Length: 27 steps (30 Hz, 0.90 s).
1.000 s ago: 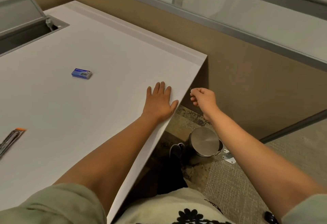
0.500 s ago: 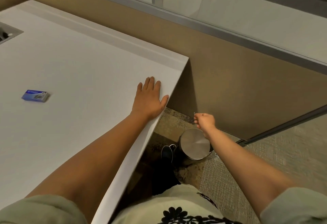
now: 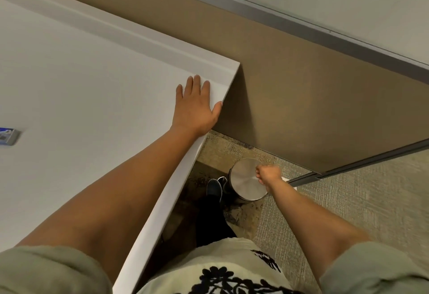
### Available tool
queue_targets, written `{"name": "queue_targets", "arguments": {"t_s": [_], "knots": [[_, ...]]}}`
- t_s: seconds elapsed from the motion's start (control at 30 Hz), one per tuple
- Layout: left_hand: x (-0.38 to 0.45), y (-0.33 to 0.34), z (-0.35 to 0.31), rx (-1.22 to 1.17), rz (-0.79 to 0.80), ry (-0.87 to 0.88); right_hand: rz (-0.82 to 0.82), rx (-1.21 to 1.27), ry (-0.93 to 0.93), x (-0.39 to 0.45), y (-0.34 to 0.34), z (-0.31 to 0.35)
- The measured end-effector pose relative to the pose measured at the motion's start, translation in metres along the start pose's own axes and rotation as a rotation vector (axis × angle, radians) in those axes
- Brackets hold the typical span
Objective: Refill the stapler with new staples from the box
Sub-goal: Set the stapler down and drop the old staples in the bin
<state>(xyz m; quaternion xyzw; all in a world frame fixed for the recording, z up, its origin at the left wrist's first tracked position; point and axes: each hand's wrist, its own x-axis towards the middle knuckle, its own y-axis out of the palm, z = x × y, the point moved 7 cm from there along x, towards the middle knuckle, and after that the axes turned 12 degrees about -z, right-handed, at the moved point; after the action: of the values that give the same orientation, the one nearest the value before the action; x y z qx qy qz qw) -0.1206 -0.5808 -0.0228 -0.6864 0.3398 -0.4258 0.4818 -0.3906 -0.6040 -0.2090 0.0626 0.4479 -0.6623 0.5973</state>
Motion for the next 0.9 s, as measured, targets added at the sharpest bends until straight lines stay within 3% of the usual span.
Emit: {"name": "queue_targets", "arguments": {"t_s": [0.9], "knots": [[0.019,0.001,-0.008,-0.009,-0.007,0.005,-0.023,0.036,0.174,0.025,0.007,-0.032]]}}
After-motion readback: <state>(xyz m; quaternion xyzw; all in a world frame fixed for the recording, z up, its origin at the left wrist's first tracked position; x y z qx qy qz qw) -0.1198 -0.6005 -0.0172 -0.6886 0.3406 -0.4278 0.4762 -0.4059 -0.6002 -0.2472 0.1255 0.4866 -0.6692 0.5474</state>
